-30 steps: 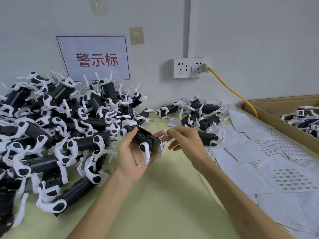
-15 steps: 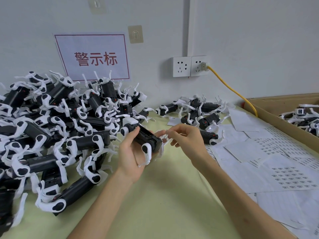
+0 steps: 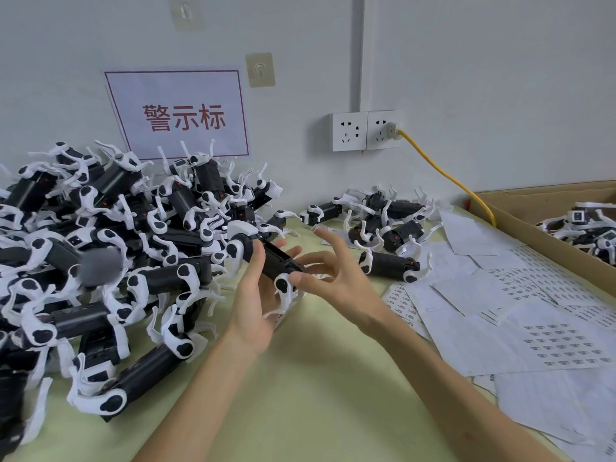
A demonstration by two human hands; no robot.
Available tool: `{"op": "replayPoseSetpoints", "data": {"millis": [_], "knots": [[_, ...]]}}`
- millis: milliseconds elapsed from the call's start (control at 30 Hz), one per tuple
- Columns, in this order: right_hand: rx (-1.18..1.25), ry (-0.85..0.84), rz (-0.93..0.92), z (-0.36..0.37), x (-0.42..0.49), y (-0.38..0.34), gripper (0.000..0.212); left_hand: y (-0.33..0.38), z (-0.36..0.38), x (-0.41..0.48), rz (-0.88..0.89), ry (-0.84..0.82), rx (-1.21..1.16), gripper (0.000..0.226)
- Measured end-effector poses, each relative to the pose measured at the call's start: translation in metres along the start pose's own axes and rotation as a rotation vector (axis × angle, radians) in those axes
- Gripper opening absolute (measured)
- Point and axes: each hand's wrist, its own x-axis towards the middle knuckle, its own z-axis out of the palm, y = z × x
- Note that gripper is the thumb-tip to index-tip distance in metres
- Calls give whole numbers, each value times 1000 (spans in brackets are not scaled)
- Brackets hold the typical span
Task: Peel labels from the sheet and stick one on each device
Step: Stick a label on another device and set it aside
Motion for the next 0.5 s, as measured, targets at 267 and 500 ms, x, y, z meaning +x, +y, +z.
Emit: {"op": "replayPoseSetpoints", "data": {"millis": [267, 500], "knots": [[7, -32, 12, 5, -2, 4, 85, 0, 2, -3, -7, 10, 28, 54], [248, 194, 74, -5, 5, 0, 74, 3, 6, -4, 27, -158, 0, 31]]}}
